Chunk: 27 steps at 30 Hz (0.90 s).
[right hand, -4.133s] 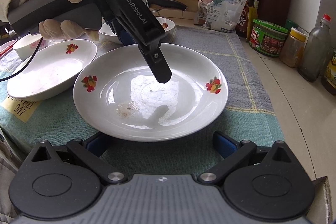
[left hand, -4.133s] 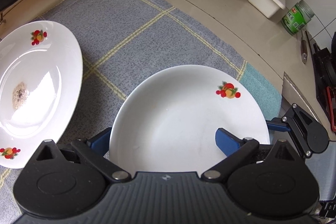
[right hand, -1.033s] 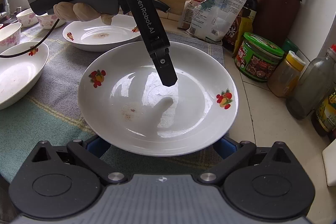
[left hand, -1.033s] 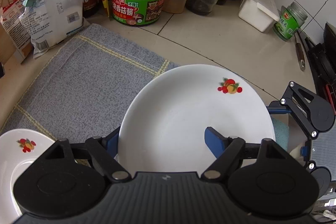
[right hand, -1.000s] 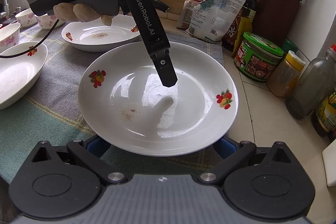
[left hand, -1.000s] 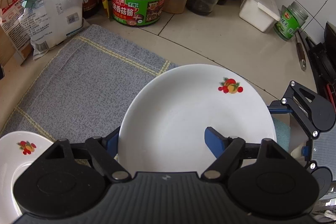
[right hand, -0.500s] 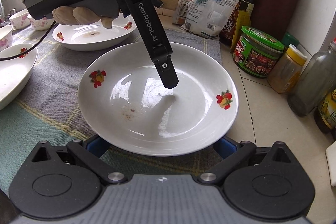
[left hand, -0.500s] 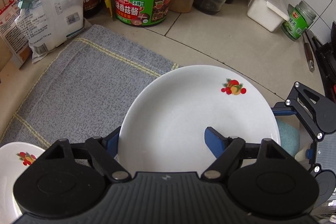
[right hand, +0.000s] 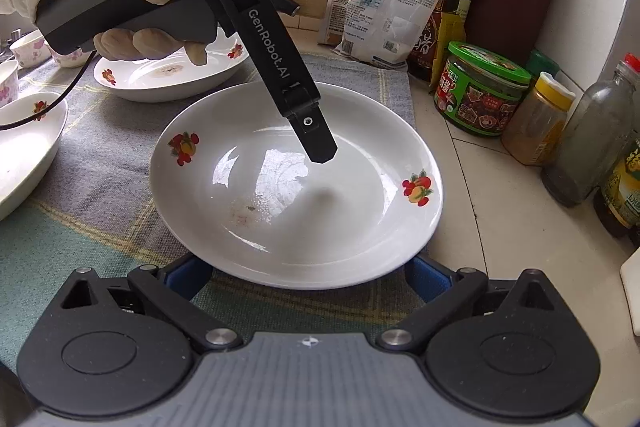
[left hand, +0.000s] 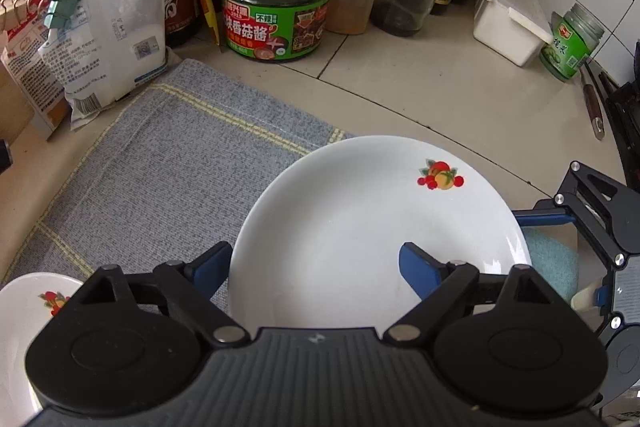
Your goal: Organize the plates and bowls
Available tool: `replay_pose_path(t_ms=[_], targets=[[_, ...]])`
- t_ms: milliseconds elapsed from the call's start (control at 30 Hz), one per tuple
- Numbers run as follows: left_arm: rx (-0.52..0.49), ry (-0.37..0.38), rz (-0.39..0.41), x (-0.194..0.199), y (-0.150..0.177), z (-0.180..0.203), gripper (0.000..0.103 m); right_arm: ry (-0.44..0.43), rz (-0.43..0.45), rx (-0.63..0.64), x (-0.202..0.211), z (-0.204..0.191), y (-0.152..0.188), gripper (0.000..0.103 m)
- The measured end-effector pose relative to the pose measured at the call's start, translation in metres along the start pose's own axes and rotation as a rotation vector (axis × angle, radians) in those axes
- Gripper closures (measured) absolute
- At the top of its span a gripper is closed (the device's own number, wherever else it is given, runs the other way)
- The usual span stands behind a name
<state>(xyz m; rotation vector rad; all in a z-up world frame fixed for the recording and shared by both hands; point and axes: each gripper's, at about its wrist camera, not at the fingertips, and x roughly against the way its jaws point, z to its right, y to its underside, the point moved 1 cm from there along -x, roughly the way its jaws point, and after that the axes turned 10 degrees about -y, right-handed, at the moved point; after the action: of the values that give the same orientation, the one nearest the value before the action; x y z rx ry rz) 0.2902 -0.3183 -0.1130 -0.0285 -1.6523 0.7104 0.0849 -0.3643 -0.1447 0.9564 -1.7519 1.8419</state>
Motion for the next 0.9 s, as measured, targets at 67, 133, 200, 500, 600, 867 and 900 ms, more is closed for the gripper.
replay_pose_path(t_ms=[67, 133, 200, 500, 600, 867, 900], targets=[[0.001, -0.006, 0.014, 0.006, 0.003, 0.001, 0.013, 0.002, 0.004, -0.019, 0.004, 0.001, 0.001, 0.0], [0.001, -0.018, 0.037, 0.014, 0.006, 0.003, 0.012, 0.001, 0.009, -0.038, 0.009, 0.002, 0.003, 0.0], [0.001, -0.027, 0.065, 0.024, 0.009, 0.006, 0.012, 0.001, 0.005, -0.053, 0.014, 0.001, 0.006, 0.0], [0.036, -0.08, 0.234, 0.083, 0.034, 0.023, 0.006, 0.051, 0.018, -0.045, 0.036, -0.018, 0.014, 0.0], [0.062, -0.094, 0.282, 0.102, 0.046, 0.03, 0.005, 0.048, 0.03, -0.044, 0.043, -0.024, 0.014, 0.0], [0.172, -0.162, 0.325, 0.139, 0.093, 0.054, 0.005, 0.008, 0.06, 0.01, 0.055, -0.046, 0.019, 0.0], [0.192, -0.178, 0.328, 0.144, 0.1, 0.057, 0.005, 0.002, 0.064, 0.019, 0.056, -0.049, 0.02, 0.0]])
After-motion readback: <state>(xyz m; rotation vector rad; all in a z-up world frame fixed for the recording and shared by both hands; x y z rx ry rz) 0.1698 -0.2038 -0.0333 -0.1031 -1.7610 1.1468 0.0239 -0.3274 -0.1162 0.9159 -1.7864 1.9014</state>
